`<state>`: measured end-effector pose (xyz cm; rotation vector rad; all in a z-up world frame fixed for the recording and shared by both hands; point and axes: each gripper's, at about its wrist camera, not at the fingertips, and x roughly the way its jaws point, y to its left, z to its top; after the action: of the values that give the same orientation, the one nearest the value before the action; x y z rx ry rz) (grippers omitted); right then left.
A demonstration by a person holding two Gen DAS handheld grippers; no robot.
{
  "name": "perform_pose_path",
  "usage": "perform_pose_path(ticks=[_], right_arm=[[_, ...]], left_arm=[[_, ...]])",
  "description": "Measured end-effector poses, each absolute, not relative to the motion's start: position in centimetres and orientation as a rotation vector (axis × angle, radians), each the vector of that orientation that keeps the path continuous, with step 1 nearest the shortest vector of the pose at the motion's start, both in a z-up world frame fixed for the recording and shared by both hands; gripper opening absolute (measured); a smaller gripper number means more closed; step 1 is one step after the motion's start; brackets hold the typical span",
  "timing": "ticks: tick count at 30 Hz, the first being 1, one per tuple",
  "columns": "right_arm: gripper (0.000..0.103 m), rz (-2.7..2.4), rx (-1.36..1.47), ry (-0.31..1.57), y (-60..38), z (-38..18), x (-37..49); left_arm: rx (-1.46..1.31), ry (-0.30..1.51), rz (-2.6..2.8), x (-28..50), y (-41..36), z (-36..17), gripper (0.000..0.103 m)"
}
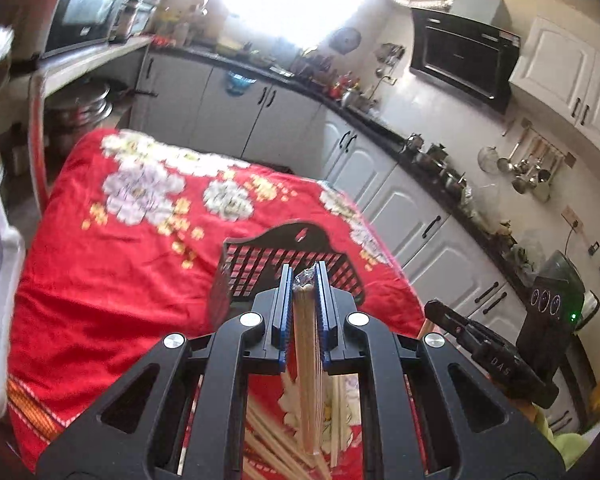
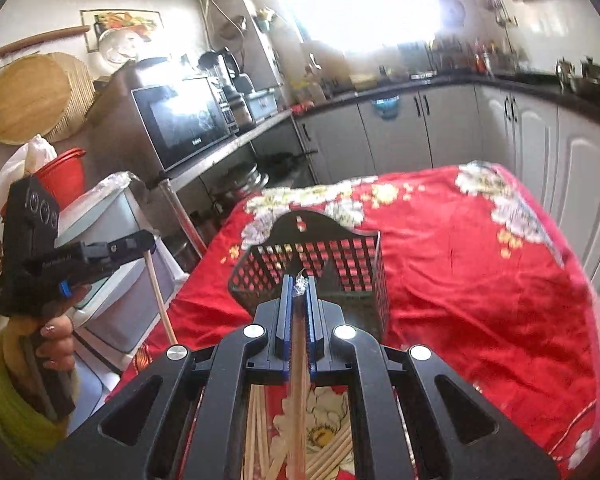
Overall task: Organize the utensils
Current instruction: 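Lift the held chopsticks with the right tool toward the black caddy while the left tool carries its own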
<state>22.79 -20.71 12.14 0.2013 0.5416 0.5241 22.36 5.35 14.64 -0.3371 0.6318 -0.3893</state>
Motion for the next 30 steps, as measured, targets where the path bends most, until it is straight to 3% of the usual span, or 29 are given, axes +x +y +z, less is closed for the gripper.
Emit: perform_pose_path(ticks=[19,30], right_arm=[[0.006,0.498,0.166,0.288,-20.7,19.5,25.8],[0.006,0.434,0.102,0.156,-19.3,21.2,28.4]], left_arm=[[-0.256,0.413,-0.327,26.1,3.7,22.7,0.007],[-0.205,0.312,-0.224,27.5,3.7,23.1,0.007]])
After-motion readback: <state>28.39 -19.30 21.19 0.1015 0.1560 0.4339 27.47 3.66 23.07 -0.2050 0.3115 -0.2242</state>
